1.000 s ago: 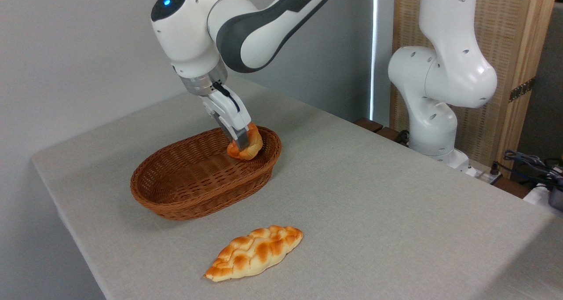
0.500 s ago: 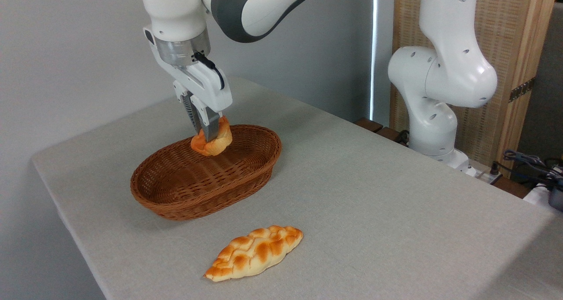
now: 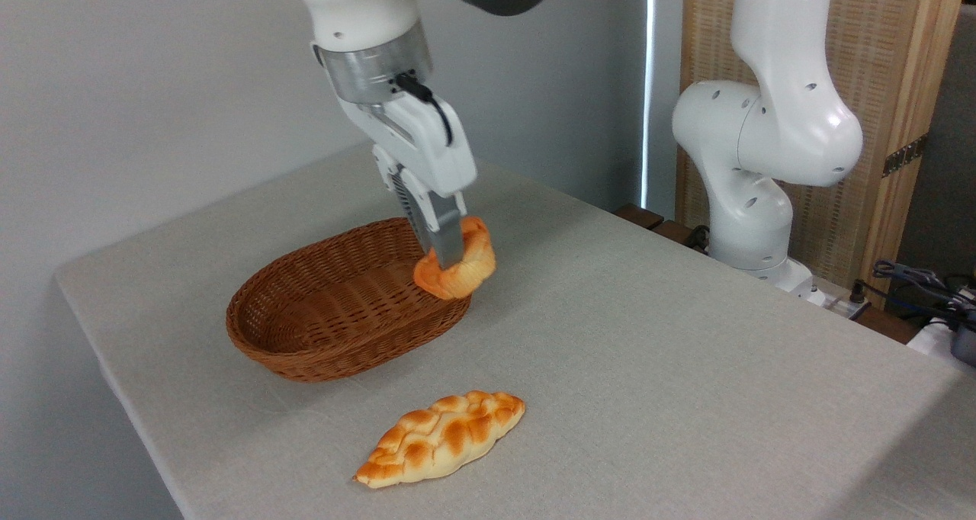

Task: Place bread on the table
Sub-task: 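Lift the bun out of the basket and carry it past the rim, then lower the bun onto the table beside the braided loaf and release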

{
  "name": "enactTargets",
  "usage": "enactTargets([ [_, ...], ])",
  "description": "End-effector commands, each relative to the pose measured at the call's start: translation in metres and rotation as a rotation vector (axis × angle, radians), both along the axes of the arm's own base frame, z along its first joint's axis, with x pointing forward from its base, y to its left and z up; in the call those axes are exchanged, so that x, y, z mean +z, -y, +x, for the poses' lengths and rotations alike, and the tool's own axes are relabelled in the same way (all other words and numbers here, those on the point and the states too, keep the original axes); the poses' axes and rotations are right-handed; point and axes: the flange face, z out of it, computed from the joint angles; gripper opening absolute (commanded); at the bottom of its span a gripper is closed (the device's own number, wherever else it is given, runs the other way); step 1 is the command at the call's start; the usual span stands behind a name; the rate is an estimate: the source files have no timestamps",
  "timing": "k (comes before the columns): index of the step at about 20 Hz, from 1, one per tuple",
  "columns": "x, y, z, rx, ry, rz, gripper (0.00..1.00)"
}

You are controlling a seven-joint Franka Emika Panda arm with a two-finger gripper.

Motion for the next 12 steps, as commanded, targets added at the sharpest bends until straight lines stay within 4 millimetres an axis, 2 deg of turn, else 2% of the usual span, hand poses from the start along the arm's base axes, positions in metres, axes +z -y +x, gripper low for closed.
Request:
enactTargets([
  [1,-0.01,-0.017,-0.003,-0.034,-0.008,0.017,0.36],
  [4,-0.041,-0.022,-0.01,-0.069,-0.063,0.097,0.37],
  [6,-0.058,-0.024,-0.014,-0.081,-0.094,0.117,0.42],
  [8,-0.061,-0.024,-0.014,-0.084,-0.086,0.125,0.56],
  [9,-0.061,-0.026,-0.011,-0.085,-0.068,0.135,0.71],
  [10,-0.062,-0.028,-0.009,-0.091,-0.053,0.152,0.9],
  [12,-0.063,-0.029,-0.008,-0.095,-0.048,0.165,0.98],
])
